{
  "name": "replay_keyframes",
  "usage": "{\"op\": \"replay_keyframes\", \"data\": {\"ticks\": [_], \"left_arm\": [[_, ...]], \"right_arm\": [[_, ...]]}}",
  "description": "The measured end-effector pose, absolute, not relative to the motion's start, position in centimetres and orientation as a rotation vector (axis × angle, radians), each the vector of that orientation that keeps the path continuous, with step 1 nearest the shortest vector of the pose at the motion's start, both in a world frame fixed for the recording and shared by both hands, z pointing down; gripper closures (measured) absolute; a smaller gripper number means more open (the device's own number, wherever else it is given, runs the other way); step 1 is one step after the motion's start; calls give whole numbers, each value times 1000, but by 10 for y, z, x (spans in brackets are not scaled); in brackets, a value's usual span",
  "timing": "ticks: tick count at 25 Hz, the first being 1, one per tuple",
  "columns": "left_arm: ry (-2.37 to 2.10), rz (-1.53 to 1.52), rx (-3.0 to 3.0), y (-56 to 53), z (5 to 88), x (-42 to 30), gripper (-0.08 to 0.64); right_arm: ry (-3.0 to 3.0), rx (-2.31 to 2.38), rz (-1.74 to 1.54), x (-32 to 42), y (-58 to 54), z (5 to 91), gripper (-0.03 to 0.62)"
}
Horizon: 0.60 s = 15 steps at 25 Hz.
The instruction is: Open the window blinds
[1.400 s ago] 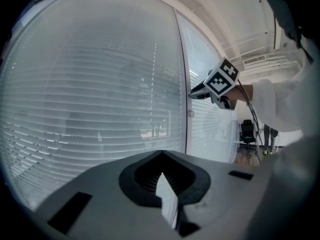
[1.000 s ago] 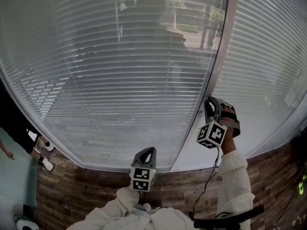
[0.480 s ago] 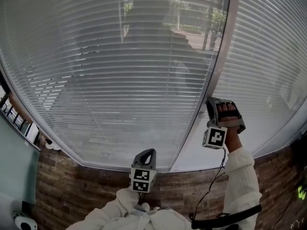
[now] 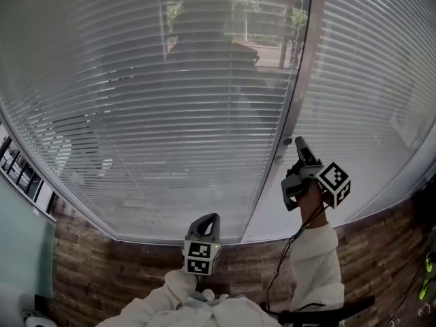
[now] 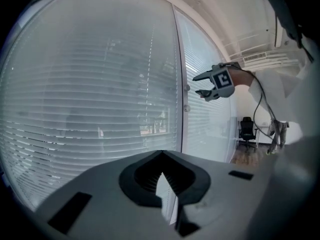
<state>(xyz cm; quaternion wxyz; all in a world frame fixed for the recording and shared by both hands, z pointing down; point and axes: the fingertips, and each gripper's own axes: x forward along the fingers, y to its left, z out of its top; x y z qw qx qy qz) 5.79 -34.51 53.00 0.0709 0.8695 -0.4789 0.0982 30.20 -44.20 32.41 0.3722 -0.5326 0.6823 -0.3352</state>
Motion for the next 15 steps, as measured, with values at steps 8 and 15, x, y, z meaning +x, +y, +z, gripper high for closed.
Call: {"op": "replay_keyframes", "data": {"ticks": [8, 15], "left_arm": [[-1433, 290, 2619, -350, 532, 55, 560], [-1449, 275, 2595, -359, 534, 46, 560]], "right_arm": [[1486, -1174, -1114, 288, -469, 346, 394], [1492, -1232, -1126, 288, -472, 346, 459]]}}
